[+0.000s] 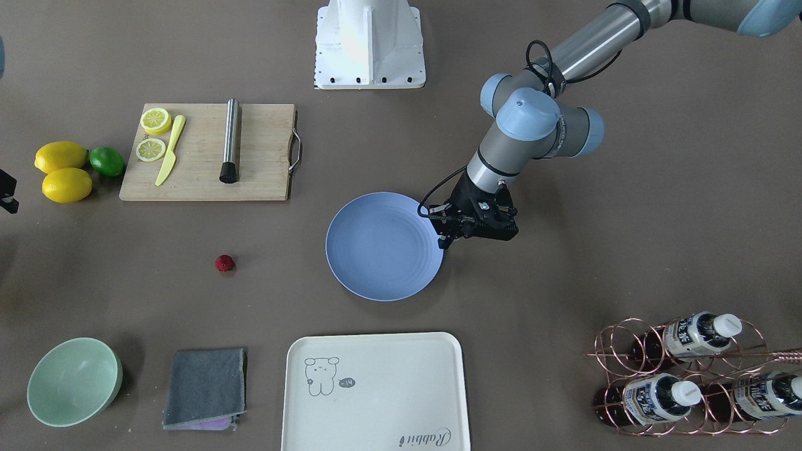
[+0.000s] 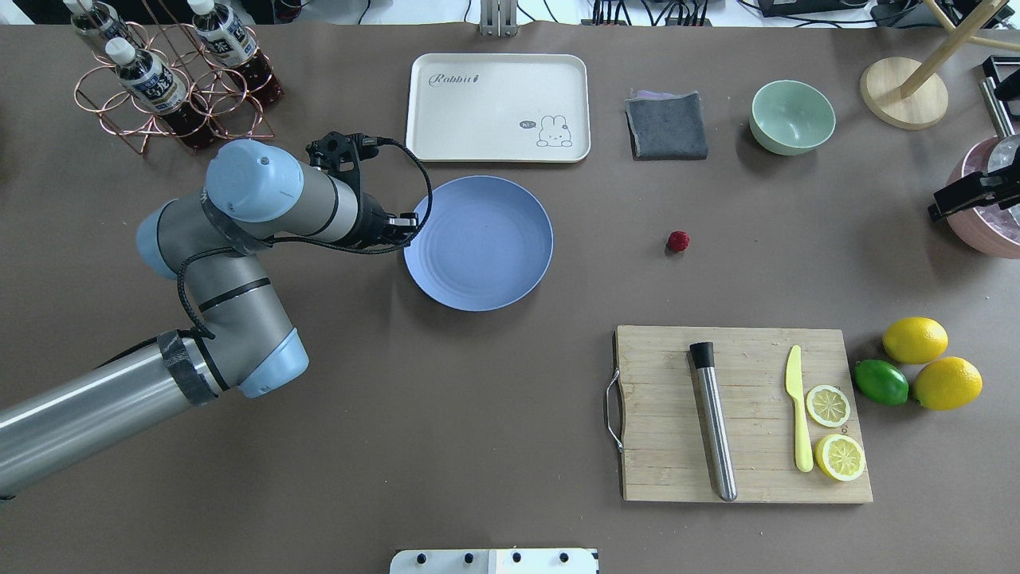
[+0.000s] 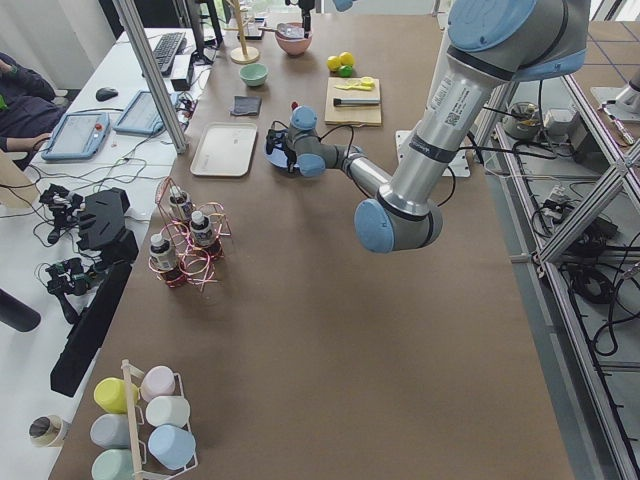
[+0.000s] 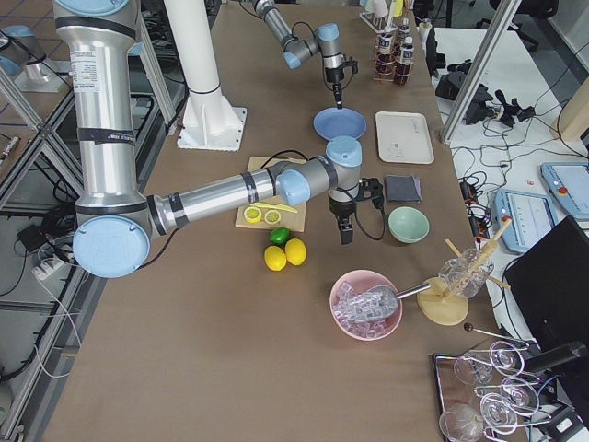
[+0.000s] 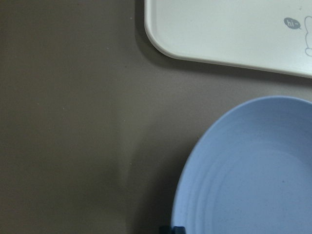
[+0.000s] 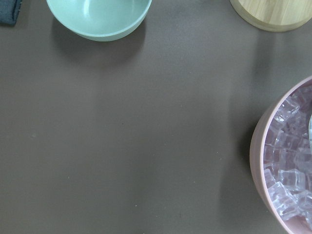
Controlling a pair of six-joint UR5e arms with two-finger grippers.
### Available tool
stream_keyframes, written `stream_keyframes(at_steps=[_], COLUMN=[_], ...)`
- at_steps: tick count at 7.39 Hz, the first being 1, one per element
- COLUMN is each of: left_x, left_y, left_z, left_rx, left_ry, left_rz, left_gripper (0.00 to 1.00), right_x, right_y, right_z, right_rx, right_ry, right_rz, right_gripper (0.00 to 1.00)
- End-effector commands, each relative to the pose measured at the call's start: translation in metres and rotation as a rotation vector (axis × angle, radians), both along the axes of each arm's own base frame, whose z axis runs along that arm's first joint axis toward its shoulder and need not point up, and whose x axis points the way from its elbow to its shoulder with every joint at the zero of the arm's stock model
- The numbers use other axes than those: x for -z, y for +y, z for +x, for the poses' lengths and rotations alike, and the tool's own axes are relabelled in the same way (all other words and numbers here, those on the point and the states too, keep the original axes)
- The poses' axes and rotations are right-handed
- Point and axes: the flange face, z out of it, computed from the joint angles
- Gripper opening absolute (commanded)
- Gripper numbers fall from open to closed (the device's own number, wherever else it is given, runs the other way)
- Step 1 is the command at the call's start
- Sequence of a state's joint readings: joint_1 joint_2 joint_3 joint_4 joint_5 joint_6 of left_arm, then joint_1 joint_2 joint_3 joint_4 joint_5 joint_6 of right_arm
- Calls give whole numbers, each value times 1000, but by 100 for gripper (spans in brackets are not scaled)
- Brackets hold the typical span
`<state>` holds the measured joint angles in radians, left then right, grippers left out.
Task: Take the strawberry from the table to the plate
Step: 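Push the blue plate farther from the robot with the left gripper, then move the right gripper over the red strawberry while the left arm withdraws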
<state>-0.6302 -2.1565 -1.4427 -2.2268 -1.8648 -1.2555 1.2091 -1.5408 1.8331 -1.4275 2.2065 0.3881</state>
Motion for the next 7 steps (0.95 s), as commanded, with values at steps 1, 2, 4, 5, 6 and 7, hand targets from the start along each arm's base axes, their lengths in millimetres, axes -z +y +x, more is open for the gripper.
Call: stream_keyframes(at_steps=[1,2,4,5,6,7], left_x=[4,6,-12,-33,-63,-106], left_y=[4,8,-2,-20,-28,-38], left_z=[-1,-5,-38,-83,-132,-192], left_rx=[1,3,0,-31,-66,-89], left_ry=[0,8,-5,-13,-44,-97], left_rz=[11,17,11,10,57,97], left_gripper=[95,98,98,98,98,98], right_x=[1,3,17,36,55,75], right_y=[-1,-2,-8,-15,-18,-19], right_z=[0,-1,-9,-30,-54,-85], right_rx=[1,0,-14,-30,-54,-59], right_ry=[-1,-3,-18,-36,-58,-76], right_rz=[1,4,2,-15,-42,-59], right_gripper=[99,99,99,100,99,100])
